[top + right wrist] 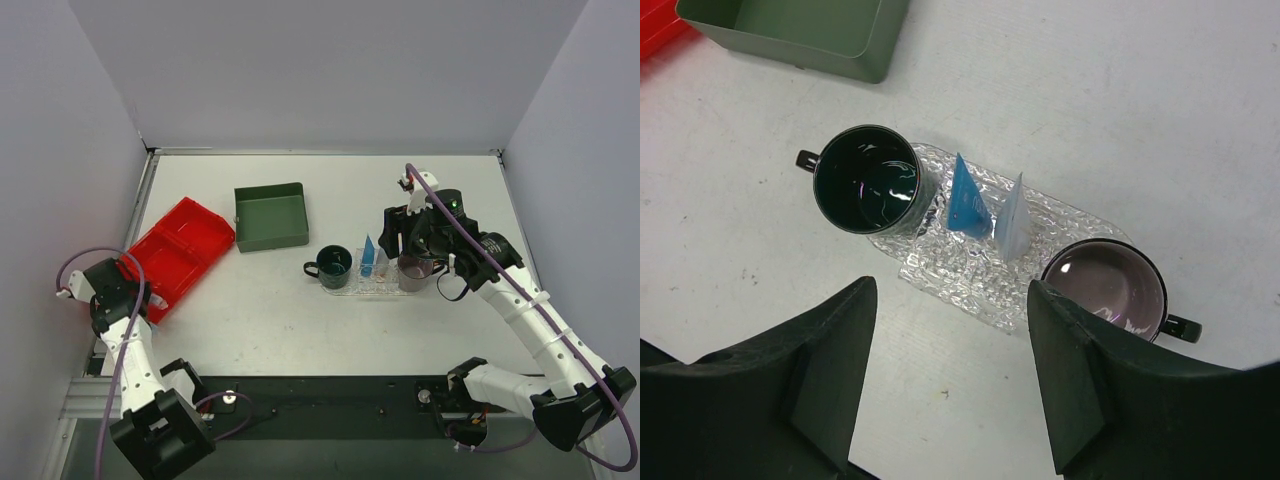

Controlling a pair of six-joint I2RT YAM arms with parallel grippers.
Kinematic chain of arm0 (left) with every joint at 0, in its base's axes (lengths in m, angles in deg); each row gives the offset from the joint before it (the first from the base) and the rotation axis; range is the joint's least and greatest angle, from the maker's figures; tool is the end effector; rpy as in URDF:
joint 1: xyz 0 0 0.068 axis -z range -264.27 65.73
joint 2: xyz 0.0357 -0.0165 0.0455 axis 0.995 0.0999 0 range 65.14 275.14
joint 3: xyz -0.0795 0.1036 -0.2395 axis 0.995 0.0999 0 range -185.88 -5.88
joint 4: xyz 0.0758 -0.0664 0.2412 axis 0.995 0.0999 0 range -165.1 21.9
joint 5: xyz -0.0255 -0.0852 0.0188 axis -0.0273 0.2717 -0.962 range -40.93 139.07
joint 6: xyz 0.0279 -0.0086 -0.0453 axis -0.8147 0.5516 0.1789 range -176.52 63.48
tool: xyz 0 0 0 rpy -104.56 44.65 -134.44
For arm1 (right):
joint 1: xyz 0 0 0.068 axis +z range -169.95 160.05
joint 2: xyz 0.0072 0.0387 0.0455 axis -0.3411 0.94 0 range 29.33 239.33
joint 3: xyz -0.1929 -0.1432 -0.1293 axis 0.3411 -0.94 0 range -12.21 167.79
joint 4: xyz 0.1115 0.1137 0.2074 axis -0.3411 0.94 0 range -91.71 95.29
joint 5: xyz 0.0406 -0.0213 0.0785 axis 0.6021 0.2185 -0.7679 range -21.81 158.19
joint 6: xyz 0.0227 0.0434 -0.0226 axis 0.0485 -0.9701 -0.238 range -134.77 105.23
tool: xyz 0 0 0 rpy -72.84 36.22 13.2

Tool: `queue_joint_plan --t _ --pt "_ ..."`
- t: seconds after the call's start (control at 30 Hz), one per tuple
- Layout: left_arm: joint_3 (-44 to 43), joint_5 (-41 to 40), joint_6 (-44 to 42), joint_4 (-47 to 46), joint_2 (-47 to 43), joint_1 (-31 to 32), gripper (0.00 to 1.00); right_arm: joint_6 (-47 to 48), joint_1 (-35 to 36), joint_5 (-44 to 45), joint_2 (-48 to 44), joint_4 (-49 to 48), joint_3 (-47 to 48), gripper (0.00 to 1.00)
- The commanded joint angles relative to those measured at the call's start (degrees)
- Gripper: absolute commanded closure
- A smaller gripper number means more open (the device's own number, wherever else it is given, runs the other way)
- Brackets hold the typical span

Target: Prepare toiletry sets of a toothbrush and toothpaste on the tray

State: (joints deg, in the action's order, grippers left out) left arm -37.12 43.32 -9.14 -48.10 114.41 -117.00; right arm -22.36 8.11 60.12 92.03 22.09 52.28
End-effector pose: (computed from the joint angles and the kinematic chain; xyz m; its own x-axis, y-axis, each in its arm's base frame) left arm 0.1466 0.0985 0.2175 0.0368 -0.8467 -0.5307 -0.8426 0.2593 -0.4720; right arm 0.2123 0.1188 0.3748 -0.4045 -0.0674 -0.9121 -0.5317 0.8287 0.1745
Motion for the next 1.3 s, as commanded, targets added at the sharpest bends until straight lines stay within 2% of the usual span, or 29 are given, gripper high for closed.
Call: queue_joint_plan --t 0.0,0.3,0.43,0.47,0.53,0.63,0.77,0.9,0.93,1.0,1.03,1.1,1.13,1.27 --pt "-4.17 0.48 -1.5 2.35 -1.99 -0.32 1.0 -1.02 -0.37 -1.33 -1.17 -0.5 0.9 0.44" --pt "-9.79 0.66 -2.99 8.41 -4.54 2.4 1.0 -3.13 1.56 -1.5 -4.6 -0.15 1.34 0.44" --pt "-14.97 -1.79 -4.57 9.82 -5.15 8.11 1.0 -4.96 4.11 -0.63 -4.95 -0.41 1.78 0.43" --pt "-15.86 -3.71 -4.92 10.26 -5.59 11.86 1.0 -5.41 5.68 0.07 -4.87 -0.67 1.78 0.43" --pt "-17.96 -4.52 -4.66 10.61 -6.21 14.96 1.0 -6.64 8.23 1.3 -4.6 -1.81 1.43 0.43" --pt "-19.2 -1.46 -2.73 9.82 -6.21 19.71 1.0 -8.92 12.98 3.42 -3.64 -4.89 0.38 0.43" --pt "-19.03 4.0 4.63 9.12 -6.38 25.42 1.0 -12.09 17.9 4.12 -1.18 -9.28 -0.24 0.43" --pt "-17.1 4.09 10.71 7.02 -7.26 34.29 1.0 -15.07 24.23 6.76 0.93 -14.02 0.46 0.43" --pt "-16.92 3.31 11.76 6.57 -7.26 38.66 1.0 -15.69 26.07 7.11 1.55 -14.82 0.81 0.43" --pt "-16.39 1.99 14.4 5.26 -6.65 43.43 1.0 -17.09 27.75 7.11 3.04 -17.97 0.81 0.43" --pt "-16.22 1.2 15.37 4.73 -6.48 48.24 1.0 -18.06 29.15 6.85 3.65 -18.86 0.81 0.43" --pt "-16.39 -2.4 18.09 3.5 -5.51 53.89 1.0 -18.86 30.13 7.2 5.76 -19.74 1.69 0.43" --pt "-16.57 -4.24 18.97 3.32 -4.9 59.48 1.0 -19.99 30.57 7.28 6.47 -19.84 1.95 0.43" --pt "-16.57 -15.74 23.54 1.3 -3.4 71.1 1.0 -22.9 32.94 7.02 9.1 -22.99 1.35 0.43"
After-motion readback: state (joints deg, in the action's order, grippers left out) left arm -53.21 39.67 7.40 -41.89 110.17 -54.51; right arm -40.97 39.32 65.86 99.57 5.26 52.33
